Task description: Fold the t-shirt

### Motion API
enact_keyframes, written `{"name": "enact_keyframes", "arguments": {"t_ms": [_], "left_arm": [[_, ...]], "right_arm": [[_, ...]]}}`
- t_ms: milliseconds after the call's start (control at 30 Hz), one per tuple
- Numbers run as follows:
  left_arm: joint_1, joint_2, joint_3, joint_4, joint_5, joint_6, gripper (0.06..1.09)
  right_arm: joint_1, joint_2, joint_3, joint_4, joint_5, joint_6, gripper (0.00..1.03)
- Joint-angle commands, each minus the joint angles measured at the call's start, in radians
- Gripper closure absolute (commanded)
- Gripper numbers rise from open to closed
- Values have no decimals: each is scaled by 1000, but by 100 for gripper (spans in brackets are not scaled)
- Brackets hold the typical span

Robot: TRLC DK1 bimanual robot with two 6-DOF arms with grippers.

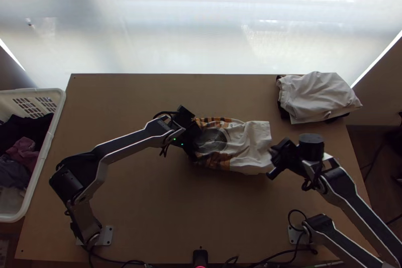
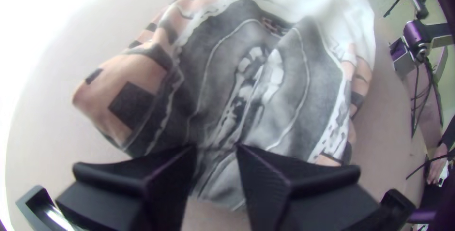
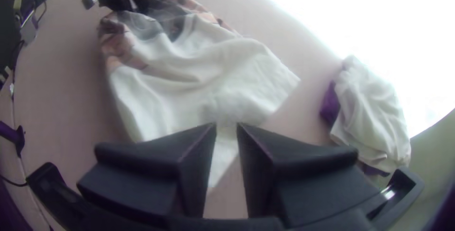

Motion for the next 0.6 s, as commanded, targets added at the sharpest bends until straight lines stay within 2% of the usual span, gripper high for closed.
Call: {"name": "enact_keyframes", "arguments": {"t_ms": [0,67,133,267,433,567], "left_arm": [[-1,-68,-3,-26,20,-37,11],[2,-96,-5,-26,23,-62,10],[5,-125,6,-35,44,-78,10],[20,-172,58,-103,57,-81,10],[86,-238,92,-161,66,-94,10],[168,-280,92,-186,67,-95,10]], "right_arm": [[282,56,8,2,90,39,37],[329,82,9,11,121,40,16],[389,98,9,33,171,40,5],[524,129,12,71,251,66,5],[645,216,12,197,374,68,5],[713,285,23,238,402,92,5]]}}
